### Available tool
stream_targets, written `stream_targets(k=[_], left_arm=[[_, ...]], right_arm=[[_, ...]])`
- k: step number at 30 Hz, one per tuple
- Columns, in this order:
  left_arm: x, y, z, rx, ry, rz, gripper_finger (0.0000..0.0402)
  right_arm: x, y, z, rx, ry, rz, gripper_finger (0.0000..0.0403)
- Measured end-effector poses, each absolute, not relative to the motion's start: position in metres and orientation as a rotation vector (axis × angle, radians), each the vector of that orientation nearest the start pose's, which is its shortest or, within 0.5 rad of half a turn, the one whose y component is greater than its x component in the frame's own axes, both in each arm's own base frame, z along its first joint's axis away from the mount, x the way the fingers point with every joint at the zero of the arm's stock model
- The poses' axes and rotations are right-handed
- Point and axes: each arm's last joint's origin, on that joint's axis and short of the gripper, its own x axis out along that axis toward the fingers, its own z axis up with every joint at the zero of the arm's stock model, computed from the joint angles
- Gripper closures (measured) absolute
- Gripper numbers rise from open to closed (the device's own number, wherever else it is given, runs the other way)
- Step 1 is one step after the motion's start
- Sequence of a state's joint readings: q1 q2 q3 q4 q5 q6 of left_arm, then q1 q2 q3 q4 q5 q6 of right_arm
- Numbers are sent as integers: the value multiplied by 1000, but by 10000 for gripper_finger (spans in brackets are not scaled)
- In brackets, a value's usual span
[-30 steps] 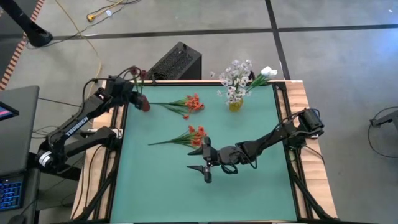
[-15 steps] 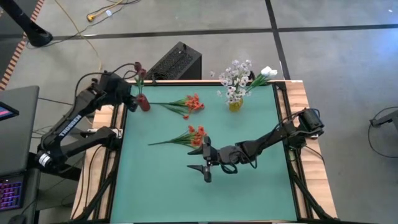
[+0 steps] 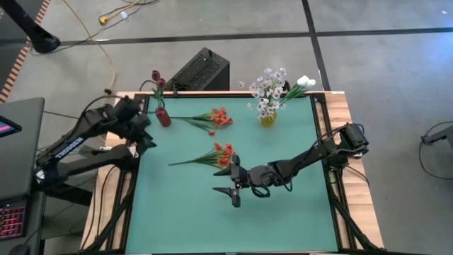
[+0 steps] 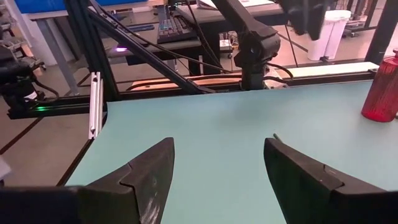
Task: Sort flowers into vase by color
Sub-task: Put the bottom red flowers into the red vase
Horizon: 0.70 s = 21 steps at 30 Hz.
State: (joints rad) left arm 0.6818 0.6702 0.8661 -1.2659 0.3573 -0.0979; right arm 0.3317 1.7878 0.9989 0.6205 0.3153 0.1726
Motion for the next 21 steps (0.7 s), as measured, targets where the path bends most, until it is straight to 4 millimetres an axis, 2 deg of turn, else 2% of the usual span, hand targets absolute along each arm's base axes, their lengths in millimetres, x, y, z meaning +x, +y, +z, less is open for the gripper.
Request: stream_targets(k=[6,13,21], left_arm=[[85,31,280,-593,832,192,196],[115,12,260,-489,783,7,196],[151,-4,225,-199,841,84,196]], right_arm=[[368,117,213,119,166,2,128],[368,117,213,119,168,1,128],[369,112,212,118,178,-14,128]])
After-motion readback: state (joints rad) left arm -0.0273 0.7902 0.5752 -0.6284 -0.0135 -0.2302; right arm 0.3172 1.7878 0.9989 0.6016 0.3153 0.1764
